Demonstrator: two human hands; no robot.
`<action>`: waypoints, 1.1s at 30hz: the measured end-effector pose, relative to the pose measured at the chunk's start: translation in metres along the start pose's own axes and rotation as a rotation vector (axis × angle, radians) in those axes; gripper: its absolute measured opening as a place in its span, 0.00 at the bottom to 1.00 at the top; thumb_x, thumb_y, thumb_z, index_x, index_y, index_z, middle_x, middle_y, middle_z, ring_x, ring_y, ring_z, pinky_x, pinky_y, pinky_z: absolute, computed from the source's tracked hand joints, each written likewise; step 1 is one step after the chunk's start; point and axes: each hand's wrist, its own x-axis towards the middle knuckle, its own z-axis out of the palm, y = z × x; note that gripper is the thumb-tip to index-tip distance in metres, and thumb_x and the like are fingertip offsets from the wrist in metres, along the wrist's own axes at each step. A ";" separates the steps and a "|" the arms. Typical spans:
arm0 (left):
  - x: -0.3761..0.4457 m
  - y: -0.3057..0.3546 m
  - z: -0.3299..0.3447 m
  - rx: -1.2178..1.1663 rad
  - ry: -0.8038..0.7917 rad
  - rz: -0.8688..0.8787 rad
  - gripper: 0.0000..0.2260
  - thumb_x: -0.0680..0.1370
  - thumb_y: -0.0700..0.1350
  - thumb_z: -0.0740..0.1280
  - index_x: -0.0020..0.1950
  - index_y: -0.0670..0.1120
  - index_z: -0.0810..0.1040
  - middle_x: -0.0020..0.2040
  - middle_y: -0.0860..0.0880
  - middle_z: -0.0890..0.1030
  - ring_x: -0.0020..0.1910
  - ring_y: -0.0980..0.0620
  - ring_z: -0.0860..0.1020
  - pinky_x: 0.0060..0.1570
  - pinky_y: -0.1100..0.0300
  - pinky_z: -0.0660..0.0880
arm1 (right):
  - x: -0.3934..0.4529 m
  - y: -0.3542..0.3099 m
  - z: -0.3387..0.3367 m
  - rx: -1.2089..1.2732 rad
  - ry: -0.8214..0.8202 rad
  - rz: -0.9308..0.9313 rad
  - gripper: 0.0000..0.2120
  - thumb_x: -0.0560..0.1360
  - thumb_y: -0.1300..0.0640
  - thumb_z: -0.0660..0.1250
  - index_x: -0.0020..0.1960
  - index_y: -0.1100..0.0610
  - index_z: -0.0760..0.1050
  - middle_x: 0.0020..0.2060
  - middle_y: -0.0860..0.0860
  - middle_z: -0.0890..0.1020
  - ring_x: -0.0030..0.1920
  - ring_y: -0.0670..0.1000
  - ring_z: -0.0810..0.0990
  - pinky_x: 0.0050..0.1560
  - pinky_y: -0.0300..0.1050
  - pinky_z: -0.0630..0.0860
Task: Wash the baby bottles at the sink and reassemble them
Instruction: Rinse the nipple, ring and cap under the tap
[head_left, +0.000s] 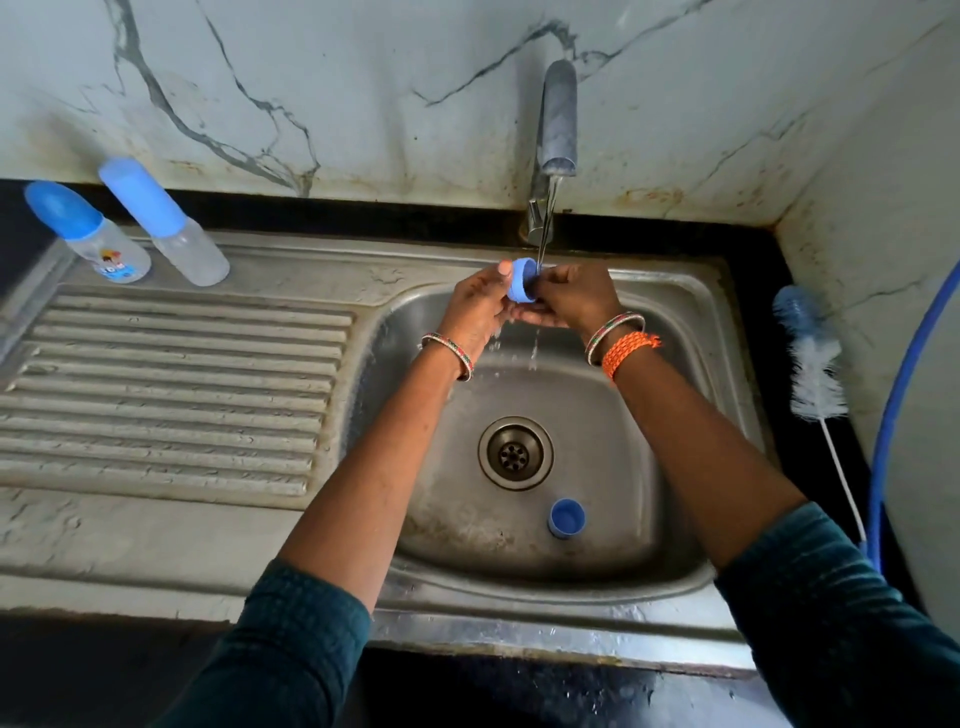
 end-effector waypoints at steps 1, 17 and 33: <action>0.001 0.001 0.001 -0.018 0.021 -0.028 0.17 0.83 0.45 0.55 0.62 0.33 0.72 0.47 0.41 0.79 0.45 0.47 0.80 0.51 0.52 0.77 | 0.000 0.000 0.001 -0.100 0.013 -0.062 0.07 0.76 0.64 0.67 0.45 0.69 0.79 0.35 0.61 0.82 0.28 0.53 0.83 0.29 0.40 0.79; 0.000 0.003 0.004 0.286 -0.015 -0.511 0.25 0.78 0.62 0.50 0.31 0.46 0.69 0.19 0.55 0.61 0.17 0.58 0.57 0.18 0.70 0.55 | -0.007 0.004 -0.011 -0.849 -0.003 -0.650 0.08 0.70 0.67 0.63 0.45 0.64 0.81 0.37 0.60 0.82 0.39 0.57 0.78 0.40 0.45 0.73; 0.003 -0.011 0.013 0.181 0.086 -0.171 0.16 0.82 0.40 0.52 0.35 0.42 0.69 0.19 0.52 0.69 0.15 0.58 0.63 0.15 0.71 0.57 | -0.012 0.005 -0.006 -0.968 0.143 -0.624 0.12 0.78 0.51 0.60 0.47 0.59 0.74 0.44 0.58 0.79 0.46 0.60 0.77 0.41 0.45 0.67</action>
